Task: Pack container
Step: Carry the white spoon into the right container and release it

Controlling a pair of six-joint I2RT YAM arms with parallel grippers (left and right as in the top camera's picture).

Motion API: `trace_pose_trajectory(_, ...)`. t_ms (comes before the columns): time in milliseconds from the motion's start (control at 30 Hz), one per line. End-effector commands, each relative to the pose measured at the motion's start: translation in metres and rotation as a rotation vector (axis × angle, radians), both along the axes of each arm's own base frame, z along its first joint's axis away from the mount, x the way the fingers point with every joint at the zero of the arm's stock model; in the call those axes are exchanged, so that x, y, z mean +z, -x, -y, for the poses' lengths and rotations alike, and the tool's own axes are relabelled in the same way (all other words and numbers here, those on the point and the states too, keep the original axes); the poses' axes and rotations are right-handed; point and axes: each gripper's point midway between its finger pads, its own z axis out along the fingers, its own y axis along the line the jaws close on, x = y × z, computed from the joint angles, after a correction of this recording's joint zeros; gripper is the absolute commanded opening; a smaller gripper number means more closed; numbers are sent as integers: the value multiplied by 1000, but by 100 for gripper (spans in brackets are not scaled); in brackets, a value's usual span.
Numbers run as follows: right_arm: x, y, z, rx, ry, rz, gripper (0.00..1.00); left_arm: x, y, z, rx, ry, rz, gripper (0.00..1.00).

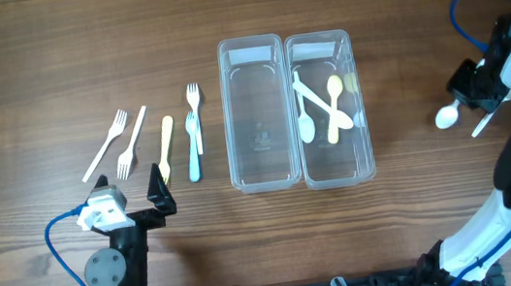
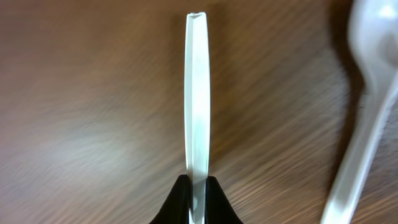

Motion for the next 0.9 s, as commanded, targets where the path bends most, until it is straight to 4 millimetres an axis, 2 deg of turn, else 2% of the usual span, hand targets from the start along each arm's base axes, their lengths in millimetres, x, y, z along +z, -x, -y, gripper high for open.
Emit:
trace_pose_trajectory(0,82,-41,-40,159,-16,252,4,-1,1,0,4,15,-10,100)
trace_pose_trajectory(67,112,-48,-59,219,-9,330,4,-1,1,0,4,15,-10,100)
trace_pose_trajectory(100,134,-49,-73,257,3,378,4,-1,1,0,4,15,-10,100)
trace_pose_trajectory(133,154,-49,-89,298,7,425,4,-1,1,0,4,15,-10,100)
trace_pose_trajectory(233,197,-45,-129,396,0,530,4,-1,1,0,3,15,-11,100)
trace_pose_trajectory(300,218,-40,-156,462,0,584,4,-1,1,0,4,15,-10,100)
trace_pose_trajectory(367,228,-37,-179,522,-2,610,4,-1,1,0,4,15,-10,100)
trace_pose_trajectory(400,228,-35,-195,560,-9,607,4,-1,1,0,4,15,-10,100)
trace_pose_trajectory(467,222,-33,-212,599,-26,591,4,-1,1,0,4,15,-10,100)
trace_pose_trajectory(633,172,-30,-261,711,-80,474,4,-1,1,0,4,15,-10,100)
trace_pose_trajectory(800,120,-33,-291,784,-109,358,4,-1,1,0,3,15,-10,100)
trace_pose_trajectory(833,112,-34,-294,789,-113,341,6,-1,1,0,3,15,-10,100)
trace_pose_trajectory(867,107,-33,-296,792,-116,329,12,-1,1,0,4,15,-10,100)
